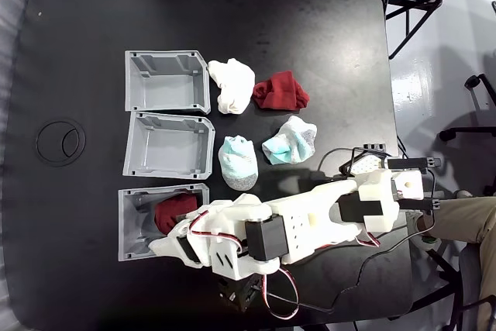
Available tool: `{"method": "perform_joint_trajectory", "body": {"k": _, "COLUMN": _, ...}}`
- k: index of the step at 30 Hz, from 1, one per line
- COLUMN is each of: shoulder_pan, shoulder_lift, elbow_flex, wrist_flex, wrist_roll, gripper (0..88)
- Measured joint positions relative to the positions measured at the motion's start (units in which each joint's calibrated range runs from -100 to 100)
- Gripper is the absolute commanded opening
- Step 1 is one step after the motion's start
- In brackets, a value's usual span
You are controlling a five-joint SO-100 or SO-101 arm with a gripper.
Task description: Put the sock in the container
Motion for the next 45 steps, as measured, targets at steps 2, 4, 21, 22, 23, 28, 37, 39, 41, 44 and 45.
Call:
{"method": "perform_joint_trajectory", "body": {"k": 2, "shoulder_pan": 0.0, "shoulder_lift": 0.0, "elbow_flex": 0.0, "wrist_flex": 2.44, "wrist_roll": 0.0, "gripper": 18.6}}
{"method": "perform_joint_trajectory", "body": {"k": 4, "shoulder_pan": 0.0, "shoulder_lift": 0.0, "elbow_flex": 0.0, "wrist_flex": 6.06, "wrist_roll": 0.0, "gripper": 10.0}}
{"method": "perform_joint_trajectory", "body": {"k": 21, "shoulder_pan": -5.5, "shoulder_lift": -18.84, "elbow_flex": 0.0, "wrist_flex": 19.93, "wrist_roll": -0.26, "gripper": 1.3}}
{"method": "perform_joint_trajectory", "body": {"k": 22, "shoulder_pan": -5.5, "shoulder_lift": -20.93, "elbow_flex": 0.0, "wrist_flex": 19.93, "wrist_roll": -0.52, "gripper": 1.3}}
{"method": "perform_joint_trajectory", "body": {"k": 23, "shoulder_pan": -5.4, "shoulder_lift": -23.02, "elbow_flex": 0.45, "wrist_flex": 19.93, "wrist_roll": -1.2, "gripper": 1.3}}
{"method": "perform_joint_trajectory", "body": {"k": 28, "shoulder_pan": -6.14, "shoulder_lift": -34.24, "elbow_flex": 5.59, "wrist_flex": 19.93, "wrist_roll": -3.71, "gripper": 1.3}}
{"method": "perform_joint_trajectory", "body": {"k": 37, "shoulder_pan": -0.63, "shoulder_lift": -55.84, "elbow_flex": 23.69, "wrist_flex": 19.93, "wrist_roll": -3.92, "gripper": 1.3}}
{"method": "perform_joint_trajectory", "body": {"k": 39, "shoulder_pan": 2.75, "shoulder_lift": -61.2, "elbow_flex": 30.0, "wrist_flex": 19.93, "wrist_roll": -3.92, "gripper": 1.3}}
{"method": "perform_joint_trajectory", "body": {"k": 41, "shoulder_pan": 6.88, "shoulder_lift": -66.3, "elbow_flex": 36.76, "wrist_flex": 19.93, "wrist_roll": -3.92, "gripper": 1.4}}
{"method": "perform_joint_trajectory", "body": {"k": 44, "shoulder_pan": 12.49, "shoulder_lift": -73.17, "elbow_flex": 46.58, "wrist_flex": 19.76, "wrist_roll": -5.33, "gripper": 1.4}}
{"method": "perform_joint_trajectory", "body": {"k": 45, "shoulder_pan": 14.18, "shoulder_lift": -74.93, "elbow_flex": 48.92, "wrist_flex": 19.68, "wrist_roll": -5.91, "gripper": 1.4}}
